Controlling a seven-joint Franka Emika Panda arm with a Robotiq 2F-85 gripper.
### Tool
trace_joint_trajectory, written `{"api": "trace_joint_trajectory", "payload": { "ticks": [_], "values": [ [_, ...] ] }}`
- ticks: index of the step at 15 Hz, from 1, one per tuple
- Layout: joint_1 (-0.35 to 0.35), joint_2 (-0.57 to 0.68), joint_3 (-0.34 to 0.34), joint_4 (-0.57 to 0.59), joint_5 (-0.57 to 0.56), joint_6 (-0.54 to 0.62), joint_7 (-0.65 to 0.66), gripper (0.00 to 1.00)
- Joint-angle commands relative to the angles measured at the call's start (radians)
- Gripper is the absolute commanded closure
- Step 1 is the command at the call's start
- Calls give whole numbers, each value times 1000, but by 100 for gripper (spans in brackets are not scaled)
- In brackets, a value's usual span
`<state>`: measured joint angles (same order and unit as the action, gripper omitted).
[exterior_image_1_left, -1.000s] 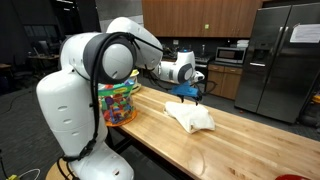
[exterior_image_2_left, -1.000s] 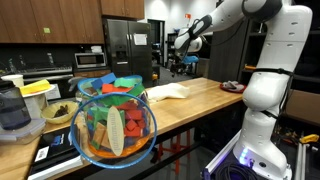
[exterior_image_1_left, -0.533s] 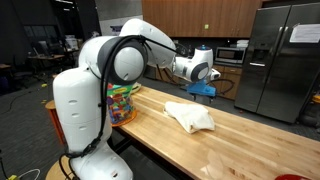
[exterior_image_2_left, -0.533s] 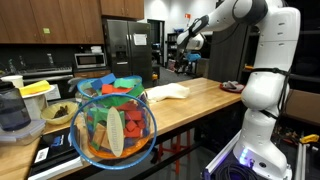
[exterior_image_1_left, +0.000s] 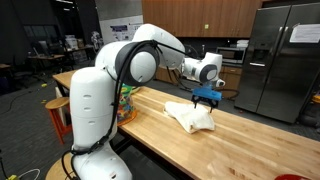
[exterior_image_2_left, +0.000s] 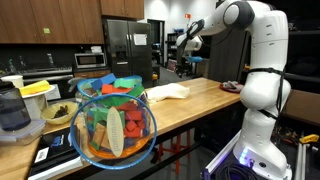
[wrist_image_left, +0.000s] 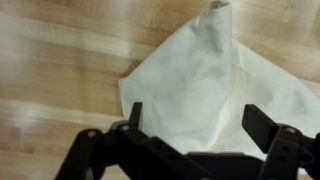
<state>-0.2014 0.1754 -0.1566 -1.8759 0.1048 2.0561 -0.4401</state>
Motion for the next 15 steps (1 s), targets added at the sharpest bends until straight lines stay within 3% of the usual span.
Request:
{"api": "trace_joint_trajectory", "payload": {
  "ticks": [1, 9, 15],
  "values": [
    [-9, 14, 3, 19, -18, -77, 34, 0],
    [20, 30, 38, -44, 28, -56, 157, 0],
    [45, 43, 32, -129, -25, 94, 297, 0]
  ]
}}
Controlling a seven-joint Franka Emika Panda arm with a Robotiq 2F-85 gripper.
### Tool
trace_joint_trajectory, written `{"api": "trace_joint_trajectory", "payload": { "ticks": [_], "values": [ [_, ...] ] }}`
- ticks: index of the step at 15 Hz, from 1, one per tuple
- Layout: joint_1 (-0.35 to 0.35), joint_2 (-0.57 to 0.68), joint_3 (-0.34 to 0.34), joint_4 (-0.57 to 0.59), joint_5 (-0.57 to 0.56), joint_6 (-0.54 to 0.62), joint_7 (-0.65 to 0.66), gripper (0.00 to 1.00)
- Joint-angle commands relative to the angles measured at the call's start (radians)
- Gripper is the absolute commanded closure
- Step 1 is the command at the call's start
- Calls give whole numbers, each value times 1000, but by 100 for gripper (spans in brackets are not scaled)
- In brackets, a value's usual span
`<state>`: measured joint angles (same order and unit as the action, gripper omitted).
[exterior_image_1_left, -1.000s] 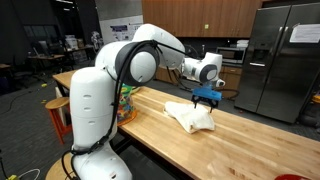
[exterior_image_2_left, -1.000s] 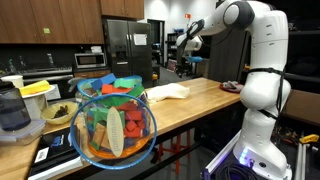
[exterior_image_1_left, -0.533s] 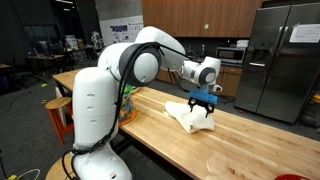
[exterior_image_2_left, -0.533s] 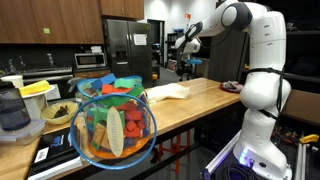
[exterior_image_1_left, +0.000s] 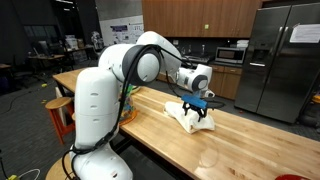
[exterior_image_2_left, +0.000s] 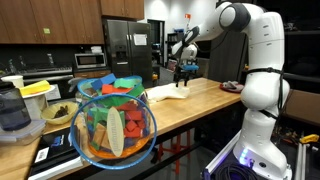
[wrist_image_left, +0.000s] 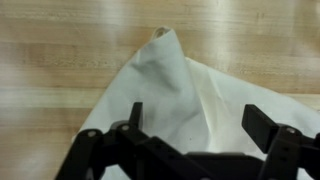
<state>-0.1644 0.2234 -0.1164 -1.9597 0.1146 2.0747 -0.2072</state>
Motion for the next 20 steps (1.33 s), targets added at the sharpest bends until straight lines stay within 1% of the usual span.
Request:
{"api": "trace_joint_trajectory", "payload": {
  "ticks": [1, 6, 7, 8, 10, 13, 15, 18, 20],
  "values": [
    [9, 0, -12, -58, -53, 103, 86, 0],
    [13, 30, -16, -78, -105, 196, 177, 0],
    [12, 34, -14, -78, -103, 210, 183, 15],
    [12, 38, -12, -78, -102, 223, 186, 27],
    [14, 41, -12, -76, -103, 245, 192, 38],
    [17, 42, -12, -68, -110, 277, 195, 65],
    [16, 37, -13, -63, -117, 295, 181, 81],
    [7, 22, -14, -45, -125, 322, 151, 100],
    [7, 13, -19, -28, -136, 336, 149, 100]
  ]
}}
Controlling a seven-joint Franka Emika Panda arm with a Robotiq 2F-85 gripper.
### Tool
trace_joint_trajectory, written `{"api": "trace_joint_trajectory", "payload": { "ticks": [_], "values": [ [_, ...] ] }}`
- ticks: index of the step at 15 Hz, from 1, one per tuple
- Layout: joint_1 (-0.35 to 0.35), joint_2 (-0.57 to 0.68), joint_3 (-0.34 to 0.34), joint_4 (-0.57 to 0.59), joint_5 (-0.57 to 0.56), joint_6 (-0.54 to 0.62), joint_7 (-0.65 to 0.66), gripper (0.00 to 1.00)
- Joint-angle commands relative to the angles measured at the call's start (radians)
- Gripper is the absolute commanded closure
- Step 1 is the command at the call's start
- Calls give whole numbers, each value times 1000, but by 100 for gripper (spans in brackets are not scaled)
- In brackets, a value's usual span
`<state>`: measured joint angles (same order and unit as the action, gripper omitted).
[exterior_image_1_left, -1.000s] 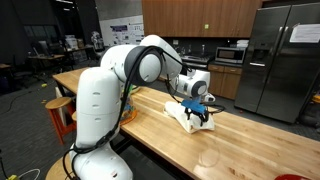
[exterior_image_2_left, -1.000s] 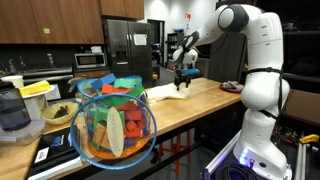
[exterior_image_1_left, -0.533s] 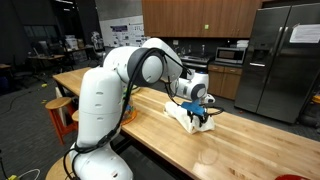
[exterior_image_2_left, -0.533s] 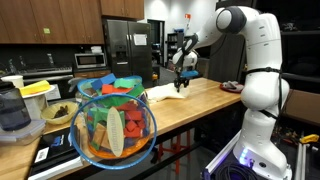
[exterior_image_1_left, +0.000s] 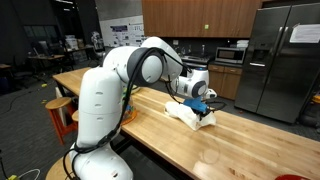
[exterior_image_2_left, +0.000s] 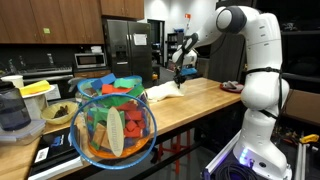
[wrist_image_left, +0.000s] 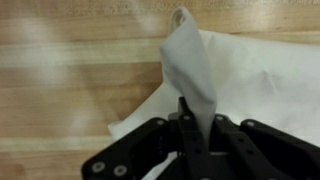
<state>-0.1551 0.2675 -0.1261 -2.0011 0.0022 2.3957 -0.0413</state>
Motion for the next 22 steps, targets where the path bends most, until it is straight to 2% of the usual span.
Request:
{"api": "trace_joint_trajectory", "payload": {
  "ticks": [1, 7, 14, 18, 22],
  "values": [
    [-2, -34, -12, 20, -29, 22, -16, 100],
    [13, -57, 8, 47, -4, 13, -6, 99],
    [124, -122, 95, -33, -68, 36, -21, 99],
    [178, -151, 125, -82, -164, 50, -26, 99],
    [188, -193, 116, -171, -297, 81, -6, 99]
  ]
}}
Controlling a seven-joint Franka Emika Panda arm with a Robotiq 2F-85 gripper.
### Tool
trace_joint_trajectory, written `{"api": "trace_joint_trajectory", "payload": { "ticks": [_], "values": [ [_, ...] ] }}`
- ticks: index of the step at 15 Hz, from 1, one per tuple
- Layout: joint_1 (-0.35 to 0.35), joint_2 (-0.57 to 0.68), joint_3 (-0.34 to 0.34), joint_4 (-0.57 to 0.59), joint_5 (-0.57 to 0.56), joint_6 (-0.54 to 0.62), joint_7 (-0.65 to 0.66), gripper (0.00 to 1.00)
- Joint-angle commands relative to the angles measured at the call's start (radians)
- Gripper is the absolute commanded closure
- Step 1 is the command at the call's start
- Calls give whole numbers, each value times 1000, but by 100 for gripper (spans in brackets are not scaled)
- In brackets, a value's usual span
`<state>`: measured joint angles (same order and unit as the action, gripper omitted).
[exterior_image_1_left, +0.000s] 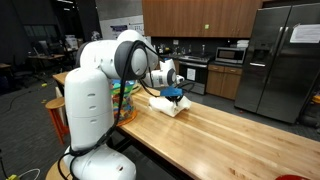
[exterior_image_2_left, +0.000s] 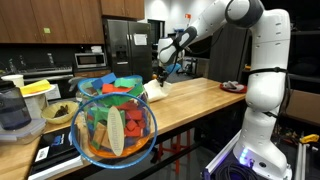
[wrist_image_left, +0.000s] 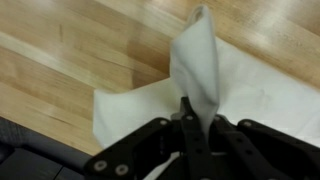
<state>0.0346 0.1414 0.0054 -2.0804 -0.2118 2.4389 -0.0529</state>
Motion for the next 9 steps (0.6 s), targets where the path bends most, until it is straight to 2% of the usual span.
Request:
{"api": "trace_joint_trajectory", "payload": {
  "ticks": [1, 4, 9],
  "values": [
    [-11, -67, -28, -101, -112, 49, 32, 99],
    [-55, -61, -83, -84, -152, 72, 123, 99],
    [-126, -64, -169, -9, -208, 124, 182, 99]
  ]
}}
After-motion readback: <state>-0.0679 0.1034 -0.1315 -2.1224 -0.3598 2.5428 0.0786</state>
